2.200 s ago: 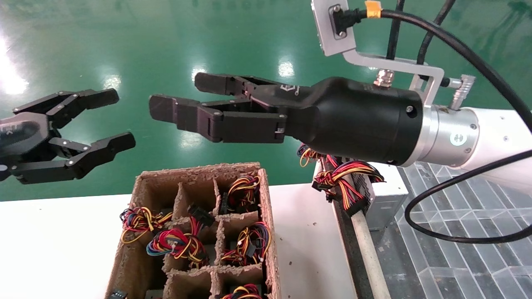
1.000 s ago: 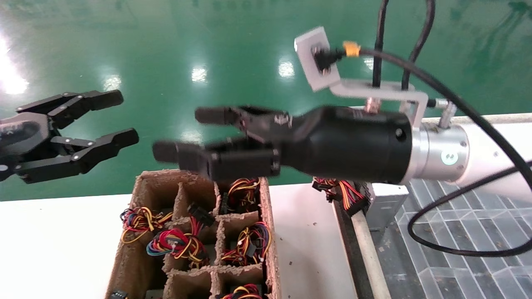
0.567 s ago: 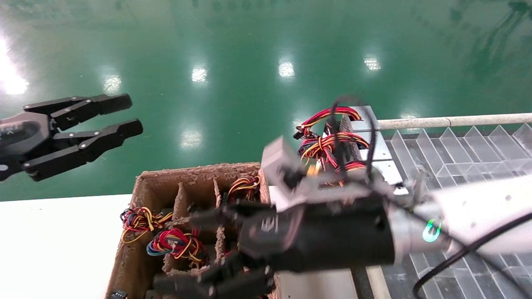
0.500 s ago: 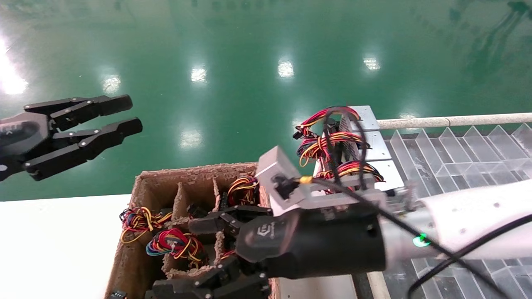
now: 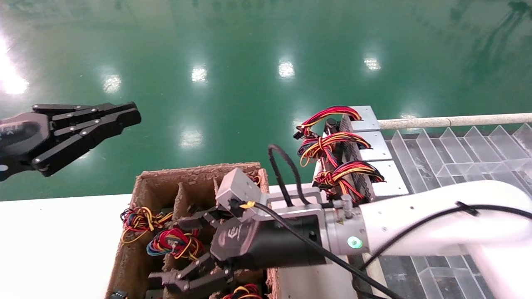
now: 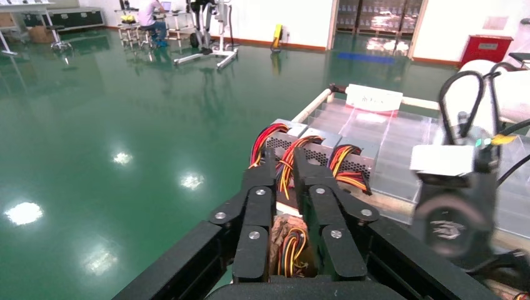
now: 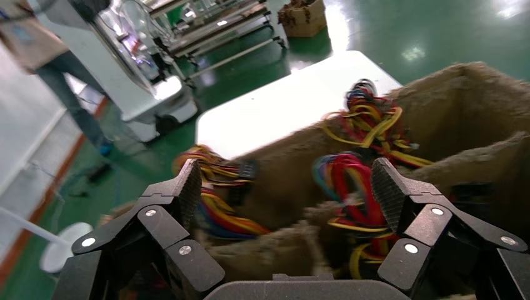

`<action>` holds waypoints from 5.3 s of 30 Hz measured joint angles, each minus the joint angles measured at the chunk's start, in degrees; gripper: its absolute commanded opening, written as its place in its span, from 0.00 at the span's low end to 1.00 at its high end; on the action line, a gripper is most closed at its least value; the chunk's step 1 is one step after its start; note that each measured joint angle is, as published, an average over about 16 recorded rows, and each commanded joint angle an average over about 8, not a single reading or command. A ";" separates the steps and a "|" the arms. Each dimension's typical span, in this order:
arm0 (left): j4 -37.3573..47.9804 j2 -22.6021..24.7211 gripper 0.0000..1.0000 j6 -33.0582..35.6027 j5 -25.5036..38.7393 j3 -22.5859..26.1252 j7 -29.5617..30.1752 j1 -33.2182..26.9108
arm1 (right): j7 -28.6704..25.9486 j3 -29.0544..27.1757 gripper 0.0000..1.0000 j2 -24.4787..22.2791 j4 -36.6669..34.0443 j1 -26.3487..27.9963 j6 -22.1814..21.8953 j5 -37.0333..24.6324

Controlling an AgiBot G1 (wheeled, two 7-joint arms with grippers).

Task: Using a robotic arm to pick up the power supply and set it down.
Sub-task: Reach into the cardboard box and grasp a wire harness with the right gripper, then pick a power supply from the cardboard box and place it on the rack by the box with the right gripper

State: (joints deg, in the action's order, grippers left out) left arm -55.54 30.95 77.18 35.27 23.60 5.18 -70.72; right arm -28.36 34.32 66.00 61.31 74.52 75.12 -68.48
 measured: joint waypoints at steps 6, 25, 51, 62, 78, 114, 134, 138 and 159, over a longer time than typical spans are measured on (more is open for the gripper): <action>0.00 0.00 0.00 0.00 0.00 0.00 0.00 0.00 | 6.80 0.65 0.00 3.04 -7.57 1.63 1.12 -1.21; 0.00 0.00 0.00 0.00 0.00 0.00 0.00 0.00 | 20.87 2.06 0.00 8.84 -25.90 6.39 5.33 -2.78; 0.00 0.00 0.00 0.00 0.00 0.00 0.00 0.00 | 22.00 -0.38 0.00 7.79 -31.24 8.52 9.77 3.17; 0.00 0.00 0.00 0.00 0.00 0.00 0.00 0.00 | 14.72 -4.05 0.00 2.68 -24.72 7.33 12.97 10.42; 0.00 0.00 0.00 0.00 0.00 0.00 0.00 0.00 | 2.94 -10.47 0.00 -4.23 -13.04 5.44 10.59 21.70; 0.00 0.00 0.00 0.00 0.00 0.00 0.00 0.00 | -13.81 -18.99 0.00 -39.78 -2.12 -5.19 14.50 35.02; 0.00 0.00 0.00 0.00 0.00 0.00 0.00 0.00 | -5.10 -21.63 0.00 -57.58 -7.80 -30.22 15.54 47.66; 0.00 0.00 0.00 0.00 0.00 0.00 0.00 0.00 | -1.92 -21.30 0.00 -59.37 -10.39 -34.56 15.78 50.57; 0.00 0.00 0.00 0.00 0.00 0.00 0.00 0.00 | 8.83 -18.68 0.00 -61.31 -15.88 -44.81 14.81 60.23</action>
State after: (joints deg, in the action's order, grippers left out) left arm -55.54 30.95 77.18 35.27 23.60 5.18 -70.72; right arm -19.54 15.64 4.69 45.43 29.71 89.92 -8.25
